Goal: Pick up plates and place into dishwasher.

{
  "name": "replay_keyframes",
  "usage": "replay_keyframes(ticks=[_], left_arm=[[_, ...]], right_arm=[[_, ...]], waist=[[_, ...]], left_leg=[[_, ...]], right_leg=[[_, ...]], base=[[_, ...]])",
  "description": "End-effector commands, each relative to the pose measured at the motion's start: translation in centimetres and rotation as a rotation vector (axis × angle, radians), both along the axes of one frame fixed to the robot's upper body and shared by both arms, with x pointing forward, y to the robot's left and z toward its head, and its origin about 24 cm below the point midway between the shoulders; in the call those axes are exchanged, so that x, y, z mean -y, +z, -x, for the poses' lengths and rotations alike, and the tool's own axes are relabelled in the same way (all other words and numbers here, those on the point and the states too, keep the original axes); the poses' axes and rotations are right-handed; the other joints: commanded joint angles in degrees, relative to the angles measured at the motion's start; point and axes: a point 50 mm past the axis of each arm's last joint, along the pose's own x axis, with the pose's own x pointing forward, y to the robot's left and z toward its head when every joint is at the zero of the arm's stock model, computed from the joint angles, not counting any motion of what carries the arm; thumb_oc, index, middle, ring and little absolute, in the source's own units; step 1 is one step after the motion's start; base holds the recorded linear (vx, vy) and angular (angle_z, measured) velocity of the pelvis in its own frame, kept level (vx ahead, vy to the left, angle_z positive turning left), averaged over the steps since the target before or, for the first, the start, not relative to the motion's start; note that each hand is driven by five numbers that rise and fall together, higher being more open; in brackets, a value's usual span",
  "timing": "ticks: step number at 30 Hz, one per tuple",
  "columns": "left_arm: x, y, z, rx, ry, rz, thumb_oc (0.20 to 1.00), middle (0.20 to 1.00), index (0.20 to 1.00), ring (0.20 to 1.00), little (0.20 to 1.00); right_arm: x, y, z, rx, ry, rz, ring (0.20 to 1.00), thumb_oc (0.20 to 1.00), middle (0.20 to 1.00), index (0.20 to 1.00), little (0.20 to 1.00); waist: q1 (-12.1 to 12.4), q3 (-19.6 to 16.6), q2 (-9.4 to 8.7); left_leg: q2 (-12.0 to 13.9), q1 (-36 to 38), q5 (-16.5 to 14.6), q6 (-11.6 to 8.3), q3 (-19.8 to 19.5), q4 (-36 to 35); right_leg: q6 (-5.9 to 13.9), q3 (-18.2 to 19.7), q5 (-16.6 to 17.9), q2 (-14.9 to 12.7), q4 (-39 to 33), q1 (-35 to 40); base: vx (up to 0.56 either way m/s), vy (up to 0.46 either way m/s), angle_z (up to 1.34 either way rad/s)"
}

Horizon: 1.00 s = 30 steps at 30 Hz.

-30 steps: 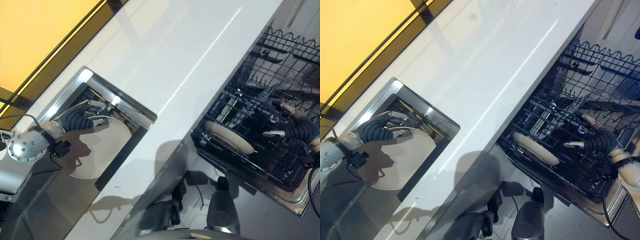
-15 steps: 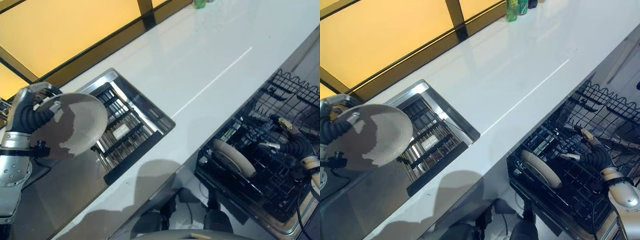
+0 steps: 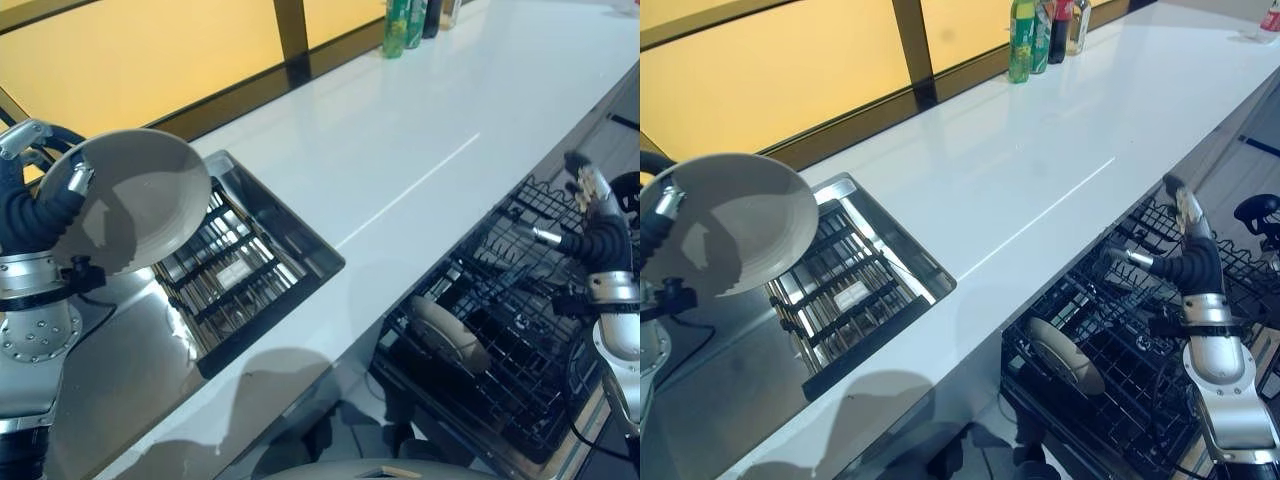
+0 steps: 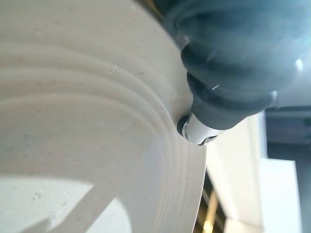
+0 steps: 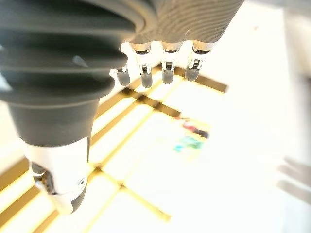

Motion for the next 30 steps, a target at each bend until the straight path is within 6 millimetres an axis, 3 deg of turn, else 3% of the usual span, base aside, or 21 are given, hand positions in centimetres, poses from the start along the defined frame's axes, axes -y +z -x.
replay_keyframes(ticks=[1, 4, 12, 19, 24, 30], left_arm=[[2.2, 2.8, -0.5, 0.147, -0.116, -0.063, 0.2, 0.2, 0.2, 0.2, 0.2], [3.7, 3.0, -1.0, 0.161, -0.189, -0.065, 0.2, 0.2, 0.2, 0.2, 0.2], [10.1, 2.7, -3.7, 0.122, -0.503, -0.019, 0.2, 0.2, 0.2, 0.2, 0.2], [14.6, 2.6, -4.6, 0.106, -0.686, 0.026, 0.2, 0.2, 0.2, 0.2, 0.2], [15.9, 2.9, -4.1, 0.119, -0.766, -0.004, 0.2, 0.2, 0.2, 0.2, 0.2], [15.8, 3.7, -3.1, 0.19, -0.789, -0.018, 0.2, 0.2, 0.2, 0.2, 0.2]], right_arm=[[-3.3, 4.1, 0.3, 0.205, 0.199, 0.079, 1.0, 1.0, 1.0, 1.0, 1.0], [-5.1, 5.0, 0.2, 0.227, 0.336, 0.076, 1.0, 1.0, 1.0, 1.0, 1.0], [-12.7, 5.8, -1.5, 0.213, 0.744, -0.049, 1.0, 1.0, 1.0, 1.0, 1.0], [-18.0, 5.6, -2.4, 0.146, 0.915, -0.107, 1.0, 1.0, 1.0, 1.0, 1.0], [-19.0, 5.5, -2.8, 0.116, 0.932, -0.159, 1.0, 1.0, 1.0, 1.0, 1.0], [-19.1, 4.8, -3.2, 0.056, 0.908, -0.208, 1.0, 1.0, 1.0, 1.0, 1.0]], waist=[[1.3, -2.89, -2.06], [1.71, -3.77, -2.34], [3.41, -5.96, -2.84], [4.42, -7.01, -2.87], [4.78, -7.48, -2.94], [4.88, -7.71, -2.79]], left_leg=[[2.52, -0.45, -2.55, -2.5, -1.17, 0.8], [2.54, -0.09, -2.32, -2.54, -1.64, 0.24], [2.62, 0.14, -1.33, -2.9, -2.95, -0.96], [2.53, 0.38, -0.94, -2.84, -3.62, -1.58], [2.53, 0.31, -0.78, -2.79, -3.54, -1.72], [2.44, 0.35, -0.91, -2.75, -3.64, -1.62]], right_leg=[[3.11, -2.09, -5.83, -3.53, 5.4, 1.61], [3.08, -2.25, -5.63, -3.16, 4.66, 2.33], [2.8, -3.59, -4.91, -2.51, 2.64, 4.15], [2.43, -4.37, -5.04, -2.05, 2.12, 5.04], [2.3, -4.8, -5.1, -1.88, 2.02, 5.24], [2.11, -4.9, -5.36, -1.87, 2.28, 5.34]], base=[[-0.03, -0.034, 0.02], [-0.06, -0.07, 0.05], [-0.07, -0.051, 0.07], [-0.05, -0.02, 0.07], [-0.05, -0.02, 0.05], [-0.01, 0.002, 0.03]])
